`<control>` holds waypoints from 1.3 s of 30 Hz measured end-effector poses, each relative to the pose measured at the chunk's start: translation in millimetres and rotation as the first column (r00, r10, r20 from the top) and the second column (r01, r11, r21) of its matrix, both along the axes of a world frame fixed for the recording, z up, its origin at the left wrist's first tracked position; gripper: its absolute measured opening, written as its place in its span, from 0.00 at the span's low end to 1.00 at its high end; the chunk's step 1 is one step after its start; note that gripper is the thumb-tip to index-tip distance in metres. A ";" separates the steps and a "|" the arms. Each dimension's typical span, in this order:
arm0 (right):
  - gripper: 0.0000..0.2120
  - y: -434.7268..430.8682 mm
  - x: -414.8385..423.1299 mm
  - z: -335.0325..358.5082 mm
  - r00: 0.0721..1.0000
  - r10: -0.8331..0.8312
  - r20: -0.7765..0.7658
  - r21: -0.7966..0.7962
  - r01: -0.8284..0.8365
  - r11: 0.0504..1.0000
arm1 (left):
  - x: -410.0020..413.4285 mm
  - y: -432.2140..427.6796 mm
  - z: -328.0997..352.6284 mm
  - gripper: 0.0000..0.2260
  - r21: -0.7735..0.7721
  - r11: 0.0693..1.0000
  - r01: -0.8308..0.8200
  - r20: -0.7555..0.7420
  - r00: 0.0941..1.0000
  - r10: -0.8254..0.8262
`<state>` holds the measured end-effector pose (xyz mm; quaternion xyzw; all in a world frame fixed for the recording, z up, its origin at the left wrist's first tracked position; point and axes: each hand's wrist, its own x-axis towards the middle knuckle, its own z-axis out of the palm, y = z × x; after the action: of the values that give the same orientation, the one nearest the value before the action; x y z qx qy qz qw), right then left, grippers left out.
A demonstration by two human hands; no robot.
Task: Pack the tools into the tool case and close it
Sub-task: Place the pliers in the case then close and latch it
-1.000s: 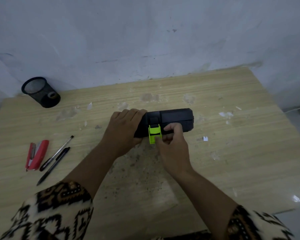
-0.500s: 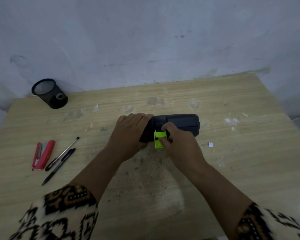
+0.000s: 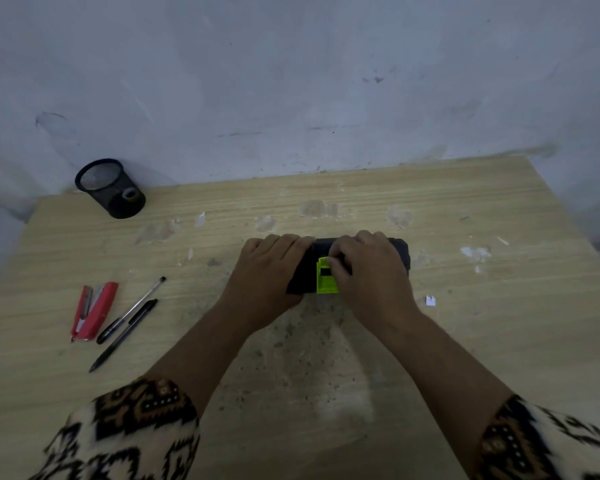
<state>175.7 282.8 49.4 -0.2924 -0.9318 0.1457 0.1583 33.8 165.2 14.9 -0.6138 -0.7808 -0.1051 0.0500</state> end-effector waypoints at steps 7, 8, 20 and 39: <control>0.06 0.5 14.7 -9.3 0.983 0.180 -0.045 -0.016 -0.181 0.983 | -9.3 2.8 3.9 0.37 -0.039 0.999 0.014 0.015 1.000 -0.014; 0.07 -0.1 17.2 -12.5 0.981 0.192 -0.025 0.022 -0.192 0.981 | -11.2 4.7 6.0 0.37 -0.049 0.999 0.012 0.024 1.000 -0.011; 0.24 -13.1 29.7 -24.2 0.990 0.106 0.095 0.109 -0.116 0.987 | -17.7 12.4 10.5 0.37 -0.090 0.996 0.012 0.026 1.000 -0.009; 0.12 21.5 -8.1 -1.1 0.994 0.106 -0.019 0.005 -0.106 0.994 | -11.7 9.1 9.6 0.38 -0.050 0.999 0.008 0.019 1.000 -0.007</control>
<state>167.6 304.4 48.3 -0.2409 -0.9448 0.1546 0.1597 22.1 174.3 24.5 -0.6167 -0.7814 -0.0916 0.0268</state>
